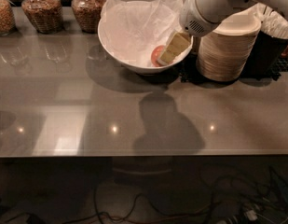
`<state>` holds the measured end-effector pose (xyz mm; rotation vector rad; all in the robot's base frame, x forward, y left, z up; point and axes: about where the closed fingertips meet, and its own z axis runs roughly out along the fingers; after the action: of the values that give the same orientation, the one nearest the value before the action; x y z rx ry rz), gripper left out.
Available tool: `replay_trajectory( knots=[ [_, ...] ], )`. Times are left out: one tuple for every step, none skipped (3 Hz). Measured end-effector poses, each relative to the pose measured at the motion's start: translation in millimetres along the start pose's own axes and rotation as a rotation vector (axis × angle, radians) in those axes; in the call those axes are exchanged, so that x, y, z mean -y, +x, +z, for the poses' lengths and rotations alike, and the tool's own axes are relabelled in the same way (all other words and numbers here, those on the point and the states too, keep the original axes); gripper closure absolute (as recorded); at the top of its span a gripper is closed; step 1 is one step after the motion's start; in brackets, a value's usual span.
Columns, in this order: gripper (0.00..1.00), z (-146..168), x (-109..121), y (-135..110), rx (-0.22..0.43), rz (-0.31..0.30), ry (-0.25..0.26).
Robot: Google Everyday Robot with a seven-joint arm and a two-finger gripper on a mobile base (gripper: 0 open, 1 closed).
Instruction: Pick apple from white bowl
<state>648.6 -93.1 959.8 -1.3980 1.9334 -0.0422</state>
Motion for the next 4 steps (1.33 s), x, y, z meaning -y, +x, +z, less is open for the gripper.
replay_trajectory(
  knots=[
    [0.28, 14, 3, -4, 0.011, 0.015, -0.002],
    [0.25, 26, 4, -5, 0.015, 0.026, -0.011],
    [0.24, 40, 4, -2, 0.014, 0.038, -0.021],
    [0.25, 53, 4, 5, 0.010, 0.057, -0.030]
  ],
)
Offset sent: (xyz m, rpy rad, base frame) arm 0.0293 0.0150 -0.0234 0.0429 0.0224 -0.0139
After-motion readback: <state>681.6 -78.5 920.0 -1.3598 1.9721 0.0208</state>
